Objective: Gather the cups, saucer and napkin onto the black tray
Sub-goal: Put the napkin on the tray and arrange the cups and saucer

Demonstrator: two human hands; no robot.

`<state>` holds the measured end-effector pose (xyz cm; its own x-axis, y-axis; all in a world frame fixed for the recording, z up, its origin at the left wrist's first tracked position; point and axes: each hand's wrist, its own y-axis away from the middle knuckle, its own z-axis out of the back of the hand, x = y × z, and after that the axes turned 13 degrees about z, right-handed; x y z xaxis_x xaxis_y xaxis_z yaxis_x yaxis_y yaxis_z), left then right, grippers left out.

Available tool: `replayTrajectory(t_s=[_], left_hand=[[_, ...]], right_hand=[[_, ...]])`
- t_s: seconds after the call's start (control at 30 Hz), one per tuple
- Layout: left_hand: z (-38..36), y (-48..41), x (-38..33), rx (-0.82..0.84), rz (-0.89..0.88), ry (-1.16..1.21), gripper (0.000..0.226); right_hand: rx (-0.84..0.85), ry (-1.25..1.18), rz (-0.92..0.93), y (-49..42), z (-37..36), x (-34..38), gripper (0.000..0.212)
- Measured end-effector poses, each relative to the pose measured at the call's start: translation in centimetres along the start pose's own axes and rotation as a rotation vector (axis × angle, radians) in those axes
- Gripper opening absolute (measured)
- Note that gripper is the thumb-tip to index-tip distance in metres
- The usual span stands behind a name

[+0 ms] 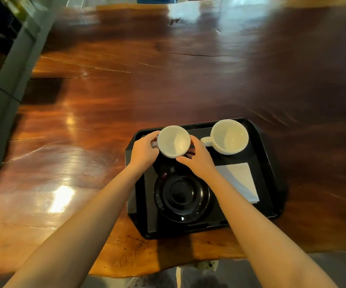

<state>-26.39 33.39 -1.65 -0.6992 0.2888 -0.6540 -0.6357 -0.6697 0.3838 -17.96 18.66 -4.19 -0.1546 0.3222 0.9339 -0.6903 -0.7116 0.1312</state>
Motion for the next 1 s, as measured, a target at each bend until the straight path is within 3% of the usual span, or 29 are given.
replayTrajectory(t_s=[0.1,0.23,0.33,0.47,1.0], left_hand=[[0.1,0.3,0.5,0.004,0.089,-0.010,0.053],[0.2,3.6,3.0,-0.007,0.208,-0.066,0.052],[-1.2,7.0,4.5,0.063,0.212,-0.193,0.049],[-2.6,8.3,4.8,0.093,0.227,-0.182,0.045],[-2.4,9.0,4.8,0.067,0.230,-0.243,0.048]], right_hand=[[0.046,0.048,-0.047,0.7,0.8,0.5,0.069],[0.045,0.409,-0.080,4.8,2.7,0.4,0.041],[0.063,0.523,-0.169,7.7,3.1,-0.1,0.034],[0.097,0.515,-0.246,8.5,2.4,-0.7,0.035],[0.085,0.482,-0.231,9.0,2.9,-0.9,0.037]])
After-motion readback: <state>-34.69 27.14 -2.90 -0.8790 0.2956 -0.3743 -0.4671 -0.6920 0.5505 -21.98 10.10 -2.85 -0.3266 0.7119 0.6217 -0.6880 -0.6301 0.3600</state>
